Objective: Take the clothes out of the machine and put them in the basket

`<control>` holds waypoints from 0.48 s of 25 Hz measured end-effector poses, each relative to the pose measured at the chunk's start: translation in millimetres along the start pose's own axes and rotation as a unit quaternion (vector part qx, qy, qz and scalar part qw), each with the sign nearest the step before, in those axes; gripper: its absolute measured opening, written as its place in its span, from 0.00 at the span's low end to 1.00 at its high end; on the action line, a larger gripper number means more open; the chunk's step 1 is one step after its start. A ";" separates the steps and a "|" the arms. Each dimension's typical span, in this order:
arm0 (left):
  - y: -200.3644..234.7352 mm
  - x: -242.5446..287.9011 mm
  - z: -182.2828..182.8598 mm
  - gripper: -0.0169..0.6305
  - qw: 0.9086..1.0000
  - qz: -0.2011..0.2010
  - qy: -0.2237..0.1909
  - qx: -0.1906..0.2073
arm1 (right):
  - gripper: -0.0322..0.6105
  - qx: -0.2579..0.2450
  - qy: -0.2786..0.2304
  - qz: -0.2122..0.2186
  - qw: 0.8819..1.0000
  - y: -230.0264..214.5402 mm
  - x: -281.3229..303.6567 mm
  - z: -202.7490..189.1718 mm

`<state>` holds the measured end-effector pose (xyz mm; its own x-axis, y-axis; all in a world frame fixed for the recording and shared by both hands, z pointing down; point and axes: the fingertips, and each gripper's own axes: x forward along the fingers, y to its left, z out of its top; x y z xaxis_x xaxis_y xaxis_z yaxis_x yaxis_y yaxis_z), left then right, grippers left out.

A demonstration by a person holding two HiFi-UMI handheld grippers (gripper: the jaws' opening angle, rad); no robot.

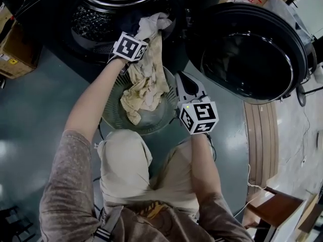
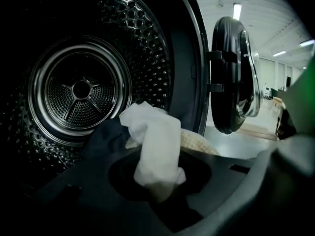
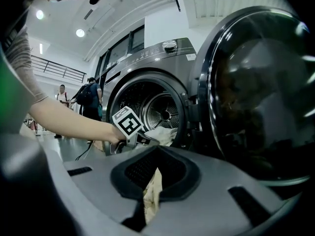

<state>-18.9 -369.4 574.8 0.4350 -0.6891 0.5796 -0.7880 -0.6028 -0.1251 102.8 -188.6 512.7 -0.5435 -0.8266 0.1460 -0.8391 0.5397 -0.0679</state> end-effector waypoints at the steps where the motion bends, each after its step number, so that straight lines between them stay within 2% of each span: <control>1: -2.2 -5.3 -0.4 0.18 1.000 -0.005 -0.002 -0.001 | 0.05 0.002 -0.001 -0.001 1.000 -1.2 0.2 -0.3; 8: -25.2 -67.9 -6.4 0.16 0.999 -0.041 -0.031 0.011 | 0.05 0.001 0.000 0.006 1.000 -4.0 6.7 -9.1; 12: -39.1 -110.0 -22.5 0.16 0.998 -0.053 -0.036 0.001 | 0.05 0.005 -0.011 0.012 1.000 -4.5 10.8 -9.9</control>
<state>-45.7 -261.0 534.0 0.5457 -0.6486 0.5306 -0.7353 -0.6743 -0.0680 100.9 -198.4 524.4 -0.5637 -0.8168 0.1228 -0.8260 0.5579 -0.0808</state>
